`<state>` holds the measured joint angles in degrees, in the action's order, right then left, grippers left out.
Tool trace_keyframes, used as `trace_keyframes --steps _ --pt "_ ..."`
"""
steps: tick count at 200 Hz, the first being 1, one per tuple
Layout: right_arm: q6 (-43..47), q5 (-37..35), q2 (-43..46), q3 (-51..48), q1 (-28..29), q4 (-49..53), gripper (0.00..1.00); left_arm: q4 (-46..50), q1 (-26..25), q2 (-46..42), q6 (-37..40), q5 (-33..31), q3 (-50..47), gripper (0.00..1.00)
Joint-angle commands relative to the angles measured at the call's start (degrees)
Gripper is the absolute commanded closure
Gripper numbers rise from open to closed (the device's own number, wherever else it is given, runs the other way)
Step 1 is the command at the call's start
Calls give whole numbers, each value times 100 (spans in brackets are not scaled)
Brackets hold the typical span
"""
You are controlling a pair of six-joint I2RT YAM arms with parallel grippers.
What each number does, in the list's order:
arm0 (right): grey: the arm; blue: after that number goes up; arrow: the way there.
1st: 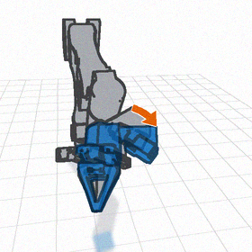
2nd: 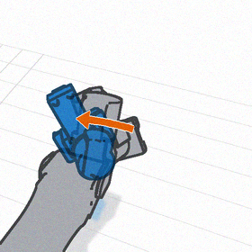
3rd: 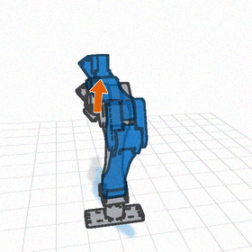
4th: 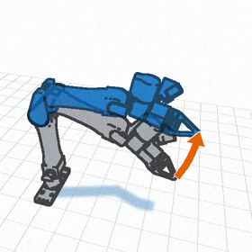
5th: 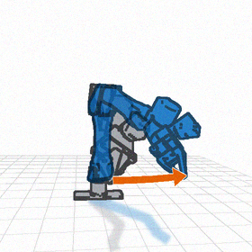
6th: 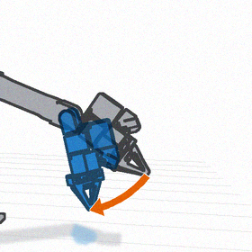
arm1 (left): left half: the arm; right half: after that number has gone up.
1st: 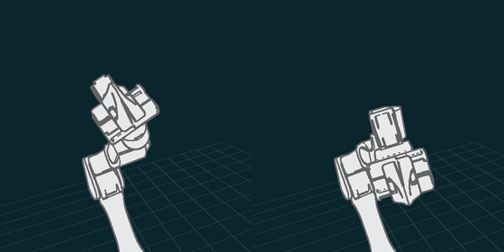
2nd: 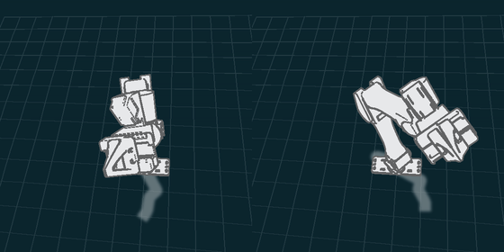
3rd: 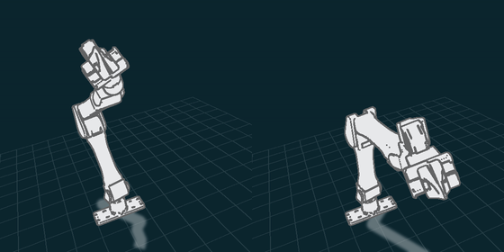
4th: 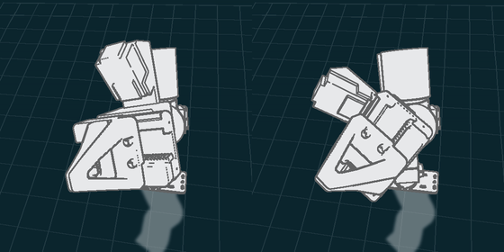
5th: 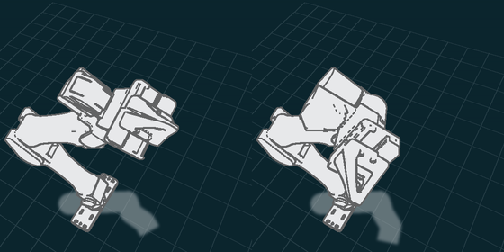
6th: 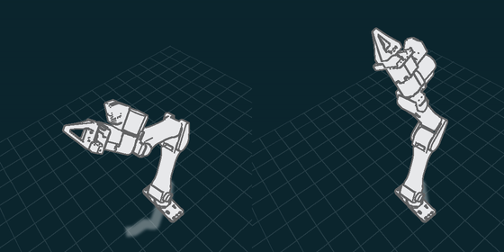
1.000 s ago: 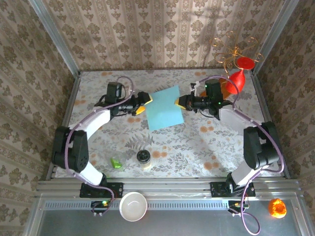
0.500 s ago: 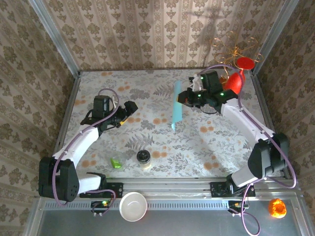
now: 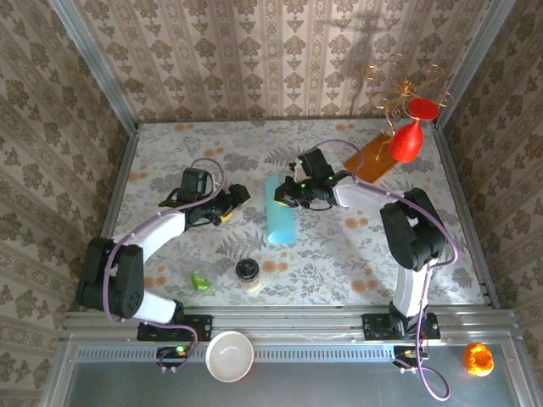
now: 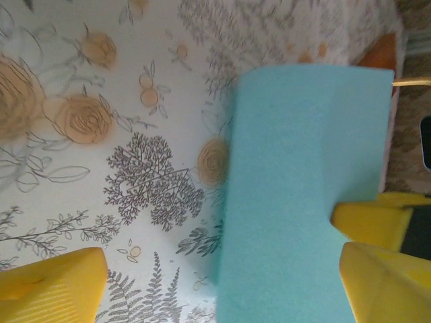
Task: Fold a paper plane with a square sheet of paper (pick it up from the middle)
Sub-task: First fold in half a square sheet of paper at the center of the table.
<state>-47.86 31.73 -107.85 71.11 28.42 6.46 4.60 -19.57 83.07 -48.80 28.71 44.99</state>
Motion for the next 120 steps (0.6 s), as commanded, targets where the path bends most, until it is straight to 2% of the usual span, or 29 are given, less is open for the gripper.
trace_keyframes --steps 1,38,51,120 --pt "-331 221 -189 -261 -129 -777 99 -86 -285 355 54 66 199 13" --pt "-240 347 -400 -605 -350 -931 98 136 -615 1053 177 -39 692 24" --pt "-129 417 -477 -563 -394 -862 98 219 -882 1277 212 -180 851 26" --pt "92 865 -857 -260 -474 -754 95 754 -1162 2102 314 -555 1648 37"
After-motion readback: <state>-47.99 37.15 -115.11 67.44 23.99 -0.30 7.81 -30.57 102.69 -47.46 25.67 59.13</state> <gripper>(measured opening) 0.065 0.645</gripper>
